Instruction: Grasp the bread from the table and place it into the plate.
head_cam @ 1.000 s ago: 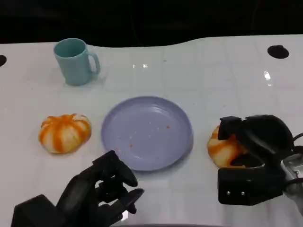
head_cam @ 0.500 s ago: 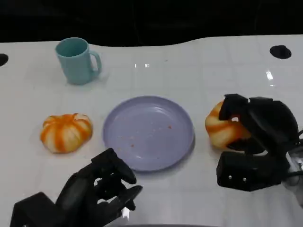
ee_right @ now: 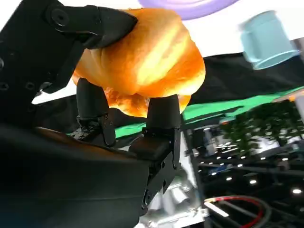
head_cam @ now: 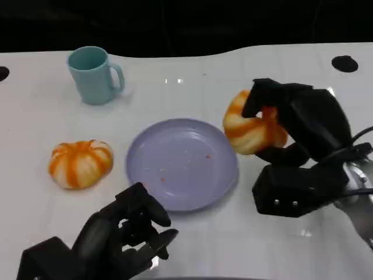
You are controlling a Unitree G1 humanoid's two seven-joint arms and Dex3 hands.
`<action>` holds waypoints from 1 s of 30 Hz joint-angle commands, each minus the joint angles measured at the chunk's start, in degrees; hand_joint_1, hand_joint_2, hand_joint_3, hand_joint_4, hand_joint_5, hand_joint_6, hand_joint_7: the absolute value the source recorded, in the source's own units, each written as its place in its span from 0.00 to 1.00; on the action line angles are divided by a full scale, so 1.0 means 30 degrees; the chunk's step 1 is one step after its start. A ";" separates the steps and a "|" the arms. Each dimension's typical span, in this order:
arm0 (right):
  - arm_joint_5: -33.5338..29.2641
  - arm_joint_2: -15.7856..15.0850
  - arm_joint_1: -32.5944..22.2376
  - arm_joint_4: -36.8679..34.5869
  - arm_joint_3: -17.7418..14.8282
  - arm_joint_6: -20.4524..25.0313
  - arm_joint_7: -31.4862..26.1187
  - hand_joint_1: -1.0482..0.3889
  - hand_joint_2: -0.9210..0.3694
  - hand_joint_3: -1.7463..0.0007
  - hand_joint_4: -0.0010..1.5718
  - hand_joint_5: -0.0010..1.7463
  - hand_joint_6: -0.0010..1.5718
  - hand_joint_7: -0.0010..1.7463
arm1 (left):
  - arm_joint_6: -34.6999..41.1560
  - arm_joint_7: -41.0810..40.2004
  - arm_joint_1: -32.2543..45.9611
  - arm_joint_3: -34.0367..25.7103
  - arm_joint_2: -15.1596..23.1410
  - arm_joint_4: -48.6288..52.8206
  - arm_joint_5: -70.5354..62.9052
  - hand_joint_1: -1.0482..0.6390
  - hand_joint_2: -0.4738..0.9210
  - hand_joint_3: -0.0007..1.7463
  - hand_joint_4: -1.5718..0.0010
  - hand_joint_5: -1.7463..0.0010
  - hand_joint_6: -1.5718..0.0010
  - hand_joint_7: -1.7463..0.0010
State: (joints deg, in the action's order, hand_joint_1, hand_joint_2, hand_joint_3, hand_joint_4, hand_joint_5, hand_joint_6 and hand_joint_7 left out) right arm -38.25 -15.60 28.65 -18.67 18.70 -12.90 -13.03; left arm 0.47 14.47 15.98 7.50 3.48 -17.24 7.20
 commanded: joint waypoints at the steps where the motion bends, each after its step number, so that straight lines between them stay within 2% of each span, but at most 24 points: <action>1: 0.0974 0.0975 0.1070 -0.0940 0.0368 -0.0350 0.1328 0.63 0.48 0.22 0.60 1.00 0.46 1.00 | -0.0130 -0.0105 0.0363 0.0069 -0.0058 -0.0093 0.0100 0.32 1.00 0.14 0.61 0.00 0.73 0.04; 4: 0.1306 0.1720 0.1489 -0.1492 0.0558 -0.0232 0.1909 0.63 0.47 0.23 0.60 1.00 0.47 1.00 | -0.0092 -0.0111 0.0438 0.0137 -0.0010 -0.0238 -0.0062 0.32 1.00 0.14 0.61 0.00 0.73 0.05; 11: 0.1479 0.3277 0.2763 -0.4691 0.0984 -0.0743 0.1740 0.64 0.48 0.23 0.60 1.00 0.47 1.00 | -0.0040 -0.0077 0.0722 0.0168 -0.0109 -0.0432 0.0268 0.33 1.00 0.12 0.61 0.00 0.71 0.06; 15: 0.1980 0.3987 0.3324 -0.6538 0.0789 -0.1235 0.1558 0.65 0.49 0.22 0.61 1.00 0.49 0.96 | 0.0096 -0.0042 0.0916 0.0161 -0.0011 -0.0641 0.0305 0.34 1.00 0.12 0.62 0.00 0.72 0.06; 16: 0.2174 0.4126 0.3416 -0.6841 0.0705 -0.1219 0.1651 0.65 0.49 0.22 0.60 1.00 0.50 0.91 | 0.0076 -0.0008 0.0981 0.0156 0.0016 -0.0686 0.0326 0.34 1.00 0.12 0.62 0.00 0.72 0.06; 17: 0.2410 0.4260 0.3492 -0.7132 0.0616 -0.1228 0.1786 0.65 0.49 0.24 0.58 1.00 0.51 0.82 | 0.0020 0.0051 0.1034 0.0152 0.0051 -0.0703 0.0350 0.33 1.00 0.12 0.62 0.00 0.72 0.06; 19: 0.2824 0.4404 0.3573 -0.7456 0.0526 -0.1118 0.2265 0.63 0.45 0.32 0.53 1.00 0.55 0.58 | -0.0107 0.0148 0.1092 0.0160 0.0107 -0.0695 0.0372 0.34 1.00 0.12 0.62 0.00 0.73 0.05; 20: 0.3031 0.4387 0.3533 -0.7409 0.0553 -0.1016 0.2787 0.61 0.38 0.43 0.46 0.91 0.54 0.41 | -0.0149 0.0170 0.1121 0.0151 0.0145 -0.0712 0.0358 0.34 1.00 0.12 0.62 0.00 0.73 0.05; 22: 0.3332 0.4311 0.3415 -0.7237 0.0624 -0.0916 0.3714 0.58 0.22 0.64 0.40 0.59 0.52 0.19 | -0.0177 0.0173 0.1161 0.0138 0.0198 -0.0748 0.0340 0.33 1.00 0.13 0.62 0.00 0.73 0.05; 23: 0.3419 0.4266 0.3366 -0.7183 0.0661 -0.0955 0.4062 0.54 0.14 0.74 0.34 0.42 0.45 0.09 | -0.0158 0.0171 0.1168 0.0134 0.0220 -0.0762 0.0348 0.34 1.00 0.13 0.62 0.00 0.74 0.04; 24: 0.3442 0.4156 0.3340 -0.7132 0.0757 -0.1017 0.4489 0.52 0.10 0.78 0.32 0.34 0.42 0.05 | -0.0089 0.0180 0.1165 0.0129 0.0252 -0.0781 0.0368 0.34 1.00 0.13 0.62 0.00 0.74 0.04; 25: 0.3434 0.3984 0.3276 -0.7046 0.0878 -0.1128 0.4968 0.48 0.05 0.82 0.25 0.28 0.34 0.03 | -0.0044 0.0182 0.1165 0.0132 0.0276 -0.0799 0.0373 0.34 1.00 0.13 0.63 0.00 0.74 0.05; 26: 0.3413 0.3860 0.3224 -0.6979 0.0955 -0.1212 0.5303 0.41 0.02 0.84 0.13 0.20 0.23 0.01 | -0.0018 0.0184 0.1163 0.0130 0.0296 -0.0807 0.0378 0.34 1.00 0.13 0.63 0.00 0.74 0.05; 28: 0.3477 0.3667 0.3014 -0.6720 0.0982 -0.1206 0.5905 0.34 0.01 0.85 0.04 0.16 0.13 0.00 | -0.0079 0.0199 0.1146 0.0122 0.0289 -0.0751 0.0441 0.35 1.00 0.13 0.63 0.00 0.75 0.04; 30: 0.3549 0.3478 0.2710 -0.6040 0.0939 -0.0814 0.6538 0.28 0.00 0.82 0.01 0.08 0.07 0.00 | -0.0174 0.0215 0.1107 0.0114 0.0314 -0.0670 0.0459 0.35 1.00 0.12 0.63 0.00 0.75 0.04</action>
State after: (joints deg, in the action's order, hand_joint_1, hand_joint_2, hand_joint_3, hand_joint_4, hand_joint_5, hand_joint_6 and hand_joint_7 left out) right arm -28.74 -3.75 37.72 -39.29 21.59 -16.08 4.50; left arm 0.47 14.56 19.10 8.36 3.68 -19.23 7.97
